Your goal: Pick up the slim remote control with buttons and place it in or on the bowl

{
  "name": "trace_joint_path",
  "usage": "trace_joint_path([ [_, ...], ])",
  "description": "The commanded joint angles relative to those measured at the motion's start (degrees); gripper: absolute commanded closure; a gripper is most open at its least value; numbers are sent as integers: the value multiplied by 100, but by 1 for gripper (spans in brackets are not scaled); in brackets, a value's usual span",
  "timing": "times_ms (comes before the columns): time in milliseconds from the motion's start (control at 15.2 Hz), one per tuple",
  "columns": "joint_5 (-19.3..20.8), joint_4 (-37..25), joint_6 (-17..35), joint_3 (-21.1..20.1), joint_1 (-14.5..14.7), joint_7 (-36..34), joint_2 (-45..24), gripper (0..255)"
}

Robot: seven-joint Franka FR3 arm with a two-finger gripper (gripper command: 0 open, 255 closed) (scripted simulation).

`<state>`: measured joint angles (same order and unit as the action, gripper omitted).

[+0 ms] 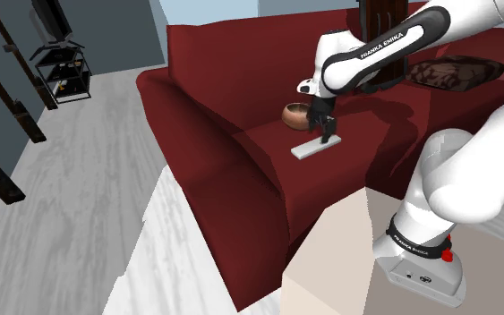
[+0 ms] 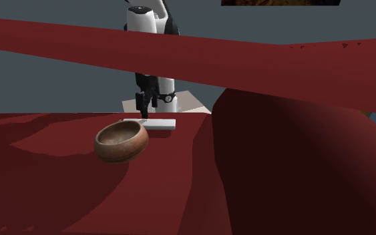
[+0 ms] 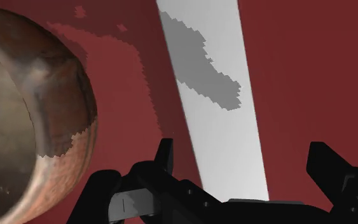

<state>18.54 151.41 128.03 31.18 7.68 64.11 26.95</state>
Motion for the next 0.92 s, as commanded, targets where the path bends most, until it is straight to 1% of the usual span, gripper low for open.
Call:
trace_joint_path([
  [0,14,-44,183,162,93,356,-232,0],
  [396,-23,158,784,339,156,423,-638,0],
  [462,-46,204,946,389,181,449,-759,0],
  [858,-47,204,946,388,180,449,-759,0],
])
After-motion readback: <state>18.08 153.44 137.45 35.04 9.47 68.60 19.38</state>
